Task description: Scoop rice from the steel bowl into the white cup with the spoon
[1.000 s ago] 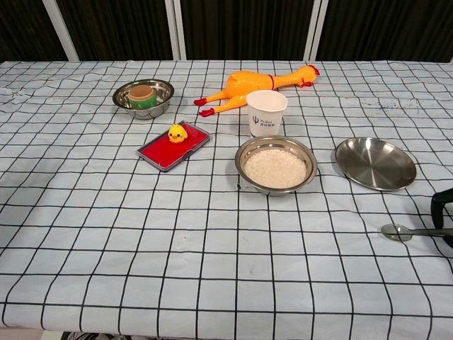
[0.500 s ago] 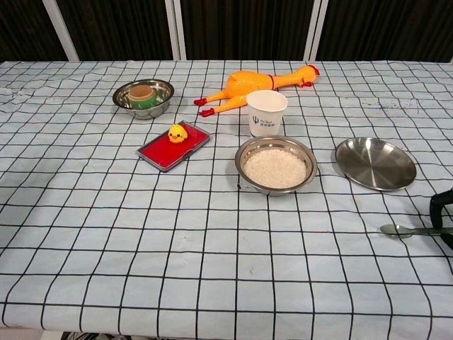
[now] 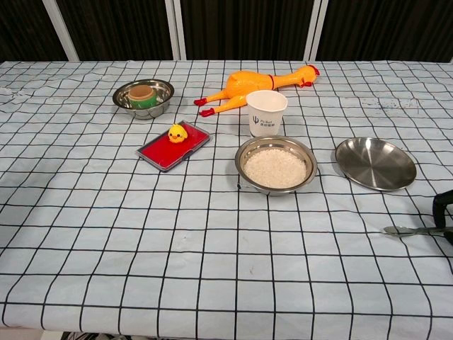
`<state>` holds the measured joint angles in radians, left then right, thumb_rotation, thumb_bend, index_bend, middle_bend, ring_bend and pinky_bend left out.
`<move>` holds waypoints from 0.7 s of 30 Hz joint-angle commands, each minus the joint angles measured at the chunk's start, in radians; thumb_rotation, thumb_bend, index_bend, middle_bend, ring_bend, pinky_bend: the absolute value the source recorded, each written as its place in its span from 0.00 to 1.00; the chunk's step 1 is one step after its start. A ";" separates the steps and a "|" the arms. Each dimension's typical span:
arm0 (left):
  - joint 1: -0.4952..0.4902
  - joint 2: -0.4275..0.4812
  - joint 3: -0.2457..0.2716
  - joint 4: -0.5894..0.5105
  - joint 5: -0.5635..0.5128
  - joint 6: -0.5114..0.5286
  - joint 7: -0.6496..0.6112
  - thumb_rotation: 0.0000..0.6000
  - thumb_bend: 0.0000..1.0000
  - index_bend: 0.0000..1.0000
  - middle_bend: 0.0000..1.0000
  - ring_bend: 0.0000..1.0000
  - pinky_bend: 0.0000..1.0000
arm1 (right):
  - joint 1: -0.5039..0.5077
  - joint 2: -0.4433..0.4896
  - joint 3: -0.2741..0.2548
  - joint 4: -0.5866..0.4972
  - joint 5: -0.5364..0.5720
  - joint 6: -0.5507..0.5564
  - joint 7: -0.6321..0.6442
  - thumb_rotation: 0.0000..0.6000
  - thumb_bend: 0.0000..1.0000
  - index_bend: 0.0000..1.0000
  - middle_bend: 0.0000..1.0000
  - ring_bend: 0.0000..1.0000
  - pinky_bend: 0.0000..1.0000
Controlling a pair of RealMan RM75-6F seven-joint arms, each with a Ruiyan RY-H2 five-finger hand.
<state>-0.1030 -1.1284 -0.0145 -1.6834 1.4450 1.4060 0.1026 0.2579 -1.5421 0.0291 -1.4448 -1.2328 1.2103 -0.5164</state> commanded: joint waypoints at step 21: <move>-0.001 0.000 0.000 -0.003 -0.004 -0.004 0.000 1.00 0.02 0.00 0.00 0.00 0.00 | -0.009 -0.031 0.067 0.064 -0.097 0.156 0.084 1.00 0.44 0.69 1.00 1.00 1.00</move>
<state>-0.1039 -1.1289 -0.0143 -1.6865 1.4414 1.4021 0.1029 0.2473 -1.5699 0.0881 -1.3890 -1.3203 1.3542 -0.4326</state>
